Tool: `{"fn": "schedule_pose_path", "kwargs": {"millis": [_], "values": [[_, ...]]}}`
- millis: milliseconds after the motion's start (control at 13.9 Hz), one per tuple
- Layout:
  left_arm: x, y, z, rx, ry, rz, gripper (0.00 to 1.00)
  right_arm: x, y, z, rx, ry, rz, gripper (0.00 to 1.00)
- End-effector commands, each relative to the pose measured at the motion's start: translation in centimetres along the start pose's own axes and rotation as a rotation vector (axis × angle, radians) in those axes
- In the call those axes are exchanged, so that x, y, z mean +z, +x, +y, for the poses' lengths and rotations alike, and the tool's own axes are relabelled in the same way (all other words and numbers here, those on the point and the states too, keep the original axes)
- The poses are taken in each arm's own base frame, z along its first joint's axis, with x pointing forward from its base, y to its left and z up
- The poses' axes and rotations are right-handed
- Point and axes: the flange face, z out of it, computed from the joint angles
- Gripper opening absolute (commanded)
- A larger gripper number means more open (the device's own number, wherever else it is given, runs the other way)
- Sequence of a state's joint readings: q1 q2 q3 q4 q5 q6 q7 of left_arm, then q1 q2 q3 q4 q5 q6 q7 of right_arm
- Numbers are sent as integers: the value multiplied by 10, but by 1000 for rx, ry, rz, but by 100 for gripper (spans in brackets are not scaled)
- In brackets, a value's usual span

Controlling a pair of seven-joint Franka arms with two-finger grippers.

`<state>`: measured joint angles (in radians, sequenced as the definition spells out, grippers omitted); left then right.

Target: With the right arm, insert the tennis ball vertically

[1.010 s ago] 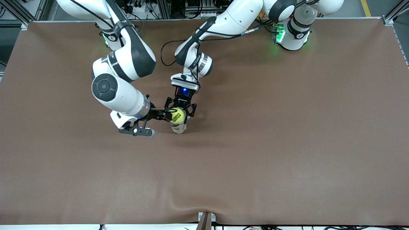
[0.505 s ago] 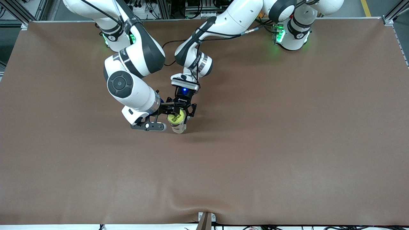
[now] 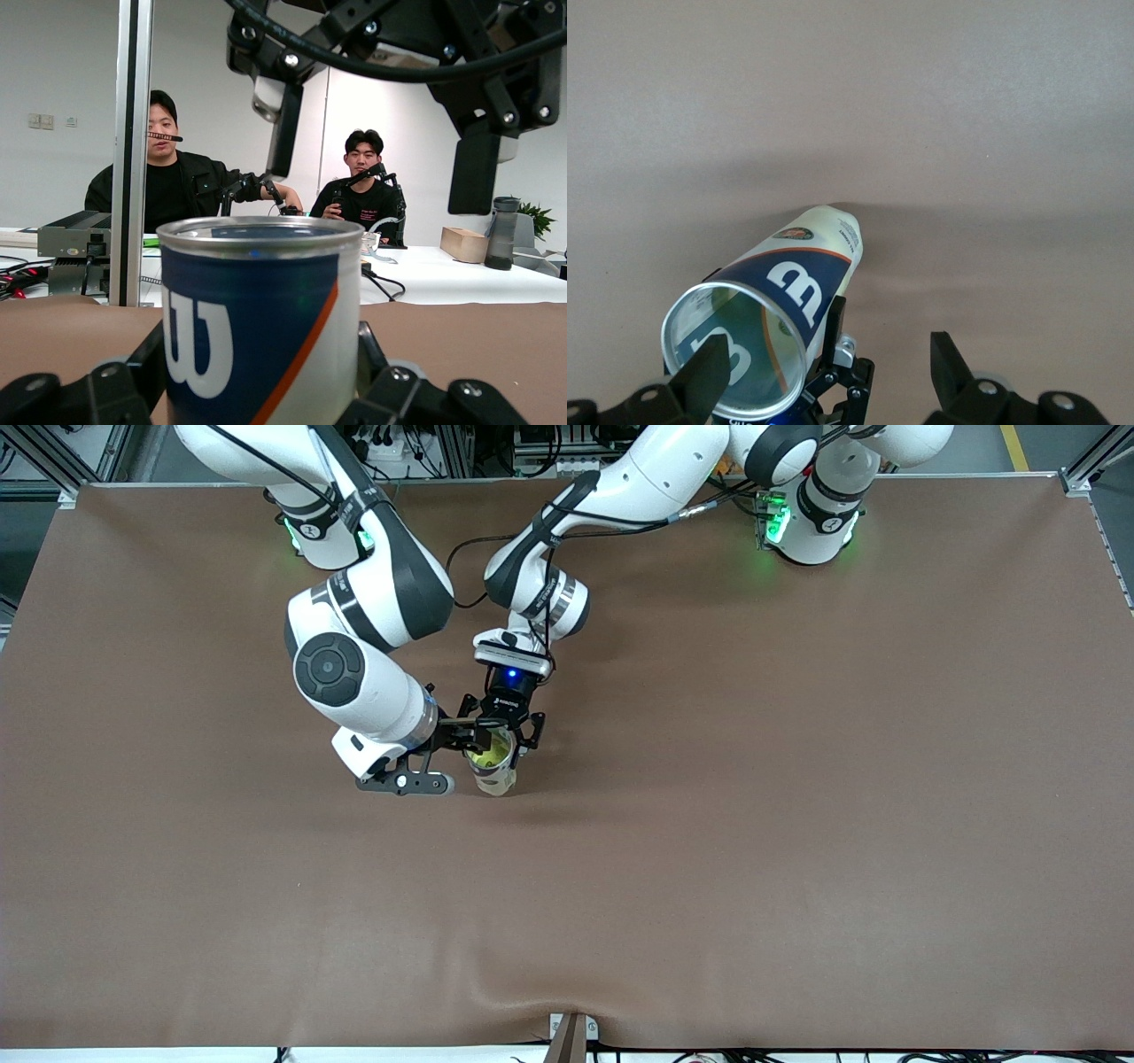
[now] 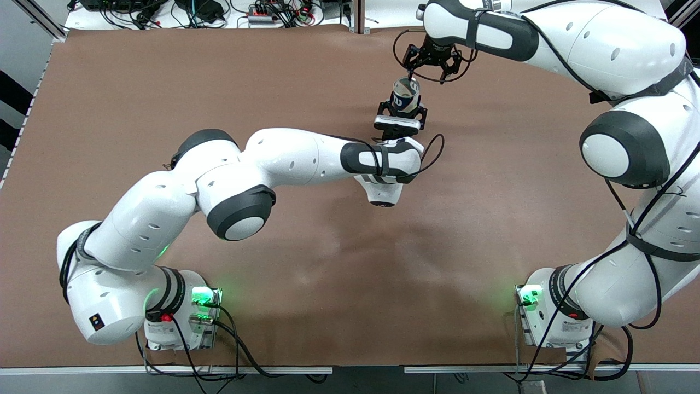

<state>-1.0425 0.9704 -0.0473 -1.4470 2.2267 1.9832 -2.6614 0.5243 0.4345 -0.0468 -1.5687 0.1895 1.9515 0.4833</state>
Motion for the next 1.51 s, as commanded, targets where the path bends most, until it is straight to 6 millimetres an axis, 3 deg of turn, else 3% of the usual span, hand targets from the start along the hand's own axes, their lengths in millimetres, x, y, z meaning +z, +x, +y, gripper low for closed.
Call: {"fn": "schedule_pose_path", "kwargs": {"millis": [0, 144, 288, 649, 1154, 1442], "values": [[7, -2, 8, -9, -31, 35, 85, -6, 1, 3, -9, -5, 11, 100], [8, -1, 9, -8, -33, 35, 79, -15, 4, 9, 7, 1, 22, 100], [8, -1, 9, -8, -33, 35, 78, -41, 13, 31, 46, 22, 52, 100], [8, -1, 9, -8, -32, 34, 79, -105, 29, 123, 158, 6, 70, 100], [8, 0, 9, -11, -30, 35, 79, -178, 12, 214, 81, -72, 98, 100], [8, 0, 9, -11, -30, 35, 79, -215, -16, 258, 72, -64, 113, 100]]}}
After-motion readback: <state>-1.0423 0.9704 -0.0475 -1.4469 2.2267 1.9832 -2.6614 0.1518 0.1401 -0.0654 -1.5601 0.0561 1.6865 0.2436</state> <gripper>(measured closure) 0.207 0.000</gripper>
